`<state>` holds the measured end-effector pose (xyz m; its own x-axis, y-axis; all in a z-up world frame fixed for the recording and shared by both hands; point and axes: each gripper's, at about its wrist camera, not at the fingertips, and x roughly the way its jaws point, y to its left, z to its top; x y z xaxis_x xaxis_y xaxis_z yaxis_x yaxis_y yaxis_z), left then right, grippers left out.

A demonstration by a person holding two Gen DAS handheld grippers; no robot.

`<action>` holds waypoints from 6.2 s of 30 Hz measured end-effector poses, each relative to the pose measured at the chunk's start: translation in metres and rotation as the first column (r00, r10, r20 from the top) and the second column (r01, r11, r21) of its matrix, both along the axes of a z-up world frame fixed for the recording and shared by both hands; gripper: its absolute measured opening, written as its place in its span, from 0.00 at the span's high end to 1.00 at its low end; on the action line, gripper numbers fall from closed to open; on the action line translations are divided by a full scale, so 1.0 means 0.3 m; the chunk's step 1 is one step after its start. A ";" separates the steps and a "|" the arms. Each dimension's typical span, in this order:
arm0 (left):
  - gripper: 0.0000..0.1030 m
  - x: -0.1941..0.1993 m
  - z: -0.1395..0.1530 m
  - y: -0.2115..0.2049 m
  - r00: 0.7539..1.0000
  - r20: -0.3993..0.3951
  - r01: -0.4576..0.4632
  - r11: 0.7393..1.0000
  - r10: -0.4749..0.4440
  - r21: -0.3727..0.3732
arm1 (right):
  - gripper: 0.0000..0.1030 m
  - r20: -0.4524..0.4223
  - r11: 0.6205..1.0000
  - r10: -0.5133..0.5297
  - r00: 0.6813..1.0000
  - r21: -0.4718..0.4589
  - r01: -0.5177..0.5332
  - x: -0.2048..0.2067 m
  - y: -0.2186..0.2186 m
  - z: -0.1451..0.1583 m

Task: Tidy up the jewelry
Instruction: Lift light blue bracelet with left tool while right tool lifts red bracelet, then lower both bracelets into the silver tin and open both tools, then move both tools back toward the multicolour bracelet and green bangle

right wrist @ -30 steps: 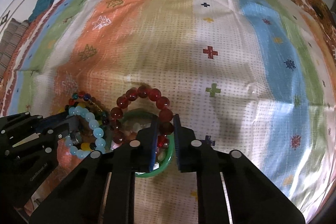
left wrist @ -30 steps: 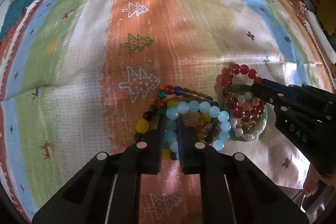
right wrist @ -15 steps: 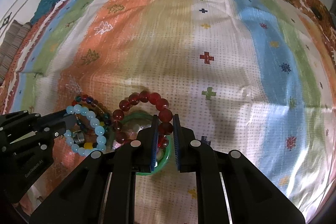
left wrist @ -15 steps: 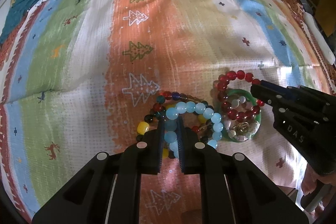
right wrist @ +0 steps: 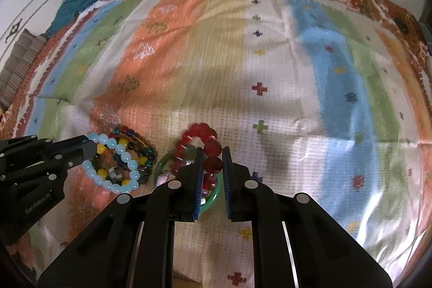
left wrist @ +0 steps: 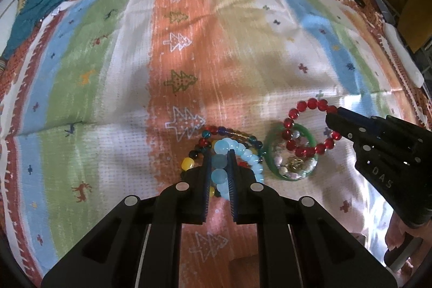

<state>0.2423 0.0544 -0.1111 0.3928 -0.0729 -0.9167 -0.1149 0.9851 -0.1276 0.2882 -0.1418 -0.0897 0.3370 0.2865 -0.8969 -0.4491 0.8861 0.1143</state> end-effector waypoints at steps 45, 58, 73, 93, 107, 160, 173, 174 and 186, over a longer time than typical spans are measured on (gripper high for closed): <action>0.89 -0.319 0.326 -0.087 0.977 0.196 0.092 0.995 -0.082 -0.044 | 0.86 0.121 0.991 0.014 0.993 0.131 -0.030 -0.342 -0.155 0.289; 0.89 -0.422 0.349 -0.156 0.967 0.215 0.152 0.988 -0.140 -0.040 | 0.86 0.142 0.990 0.056 0.988 0.122 -0.073 -0.466 -0.165 0.310; 0.89 -0.518 0.373 -0.196 0.956 0.243 0.179 0.983 -0.163 -0.045 | 0.86 0.137 0.989 0.066 0.988 0.125 -0.084 -0.555 -0.191 0.310; 0.64 -0.496 0.341 -0.088 0.976 0.216 0.027 0.999 -0.019 -0.033 | 0.62 0.078 0.996 -0.015 0.997 0.093 0.007 -0.495 -0.203 0.257; 0.51 -0.427 0.305 -0.051 0.979 0.201 -0.029 0.999 0.031 -0.014 | 0.49 0.034 0.996 0.004 0.999 0.088 -0.007 -0.439 -0.143 0.214; 0.51 -0.078 0.053 0.004 0.998 0.048 -0.054 0.994 0.050 0.096 | 0.47 -0.075 0.996 -0.075 0.994 -0.054 0.071 -0.108 -0.083 -0.044; 0.51 0.009 -0.015 0.021 0.999 0.008 -0.041 0.994 0.040 0.105 | 0.47 -0.094 0.996 -0.059 0.994 -0.075 0.052 -0.044 -0.052 -0.098; 0.51 0.014 -0.019 0.022 0.999 0.007 -0.040 0.994 0.040 0.106 | 0.47 -0.095 0.996 -0.059 0.994 -0.077 0.052 -0.037 -0.053 -0.101; 0.51 0.067 -0.088 0.027 0.999 -0.035 -0.023 0.994 0.027 0.110 | 0.47 -0.099 0.994 -0.032 0.995 -0.112 0.021 -0.008 -0.026 -0.134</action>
